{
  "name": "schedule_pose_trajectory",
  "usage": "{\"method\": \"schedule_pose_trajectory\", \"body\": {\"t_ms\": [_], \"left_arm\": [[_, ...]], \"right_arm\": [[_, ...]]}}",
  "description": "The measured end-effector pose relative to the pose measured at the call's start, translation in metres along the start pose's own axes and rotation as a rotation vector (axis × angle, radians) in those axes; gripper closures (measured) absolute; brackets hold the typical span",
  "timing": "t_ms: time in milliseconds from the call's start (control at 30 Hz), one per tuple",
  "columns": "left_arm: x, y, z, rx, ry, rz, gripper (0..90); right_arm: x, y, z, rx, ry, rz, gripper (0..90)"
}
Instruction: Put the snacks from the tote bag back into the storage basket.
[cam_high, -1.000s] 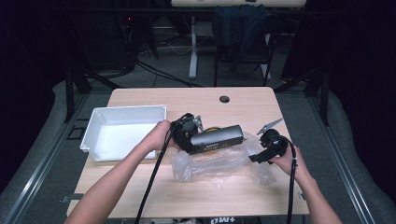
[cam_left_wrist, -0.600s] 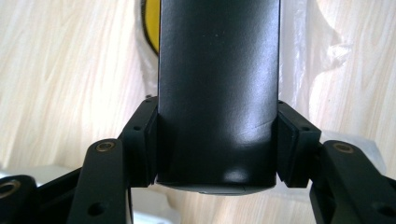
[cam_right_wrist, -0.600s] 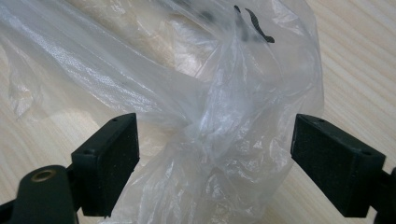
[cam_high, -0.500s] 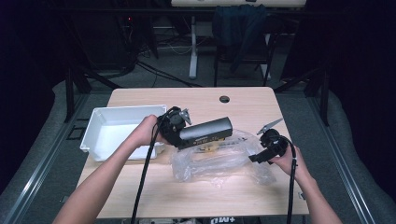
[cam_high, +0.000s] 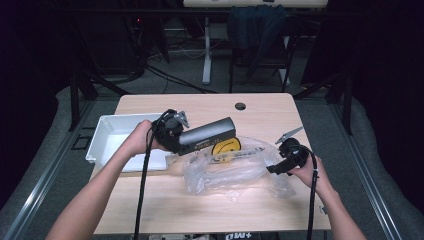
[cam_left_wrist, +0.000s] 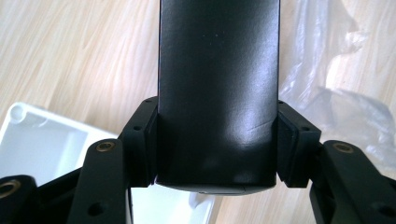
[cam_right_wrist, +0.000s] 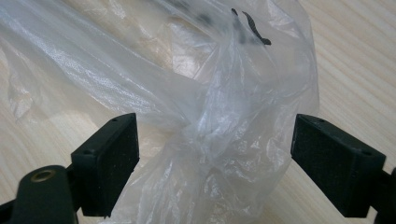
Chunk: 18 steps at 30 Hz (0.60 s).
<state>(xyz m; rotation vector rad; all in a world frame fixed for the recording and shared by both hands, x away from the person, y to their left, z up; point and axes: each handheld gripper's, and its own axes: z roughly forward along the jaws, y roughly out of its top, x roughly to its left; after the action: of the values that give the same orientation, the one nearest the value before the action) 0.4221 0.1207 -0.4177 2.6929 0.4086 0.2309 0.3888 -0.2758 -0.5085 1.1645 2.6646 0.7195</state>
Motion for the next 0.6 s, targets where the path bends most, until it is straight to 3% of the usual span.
{"method": "schedule_pose_trajectory", "body": {"t_ms": [600], "left_arm": [[0.020, -0.048, -0.030, -0.005, 0.071, -0.114, 43.4]], "right_arm": [[0.000, 0.000, -0.001, -0.005, 0.001, 0.002, 14.9]]}}
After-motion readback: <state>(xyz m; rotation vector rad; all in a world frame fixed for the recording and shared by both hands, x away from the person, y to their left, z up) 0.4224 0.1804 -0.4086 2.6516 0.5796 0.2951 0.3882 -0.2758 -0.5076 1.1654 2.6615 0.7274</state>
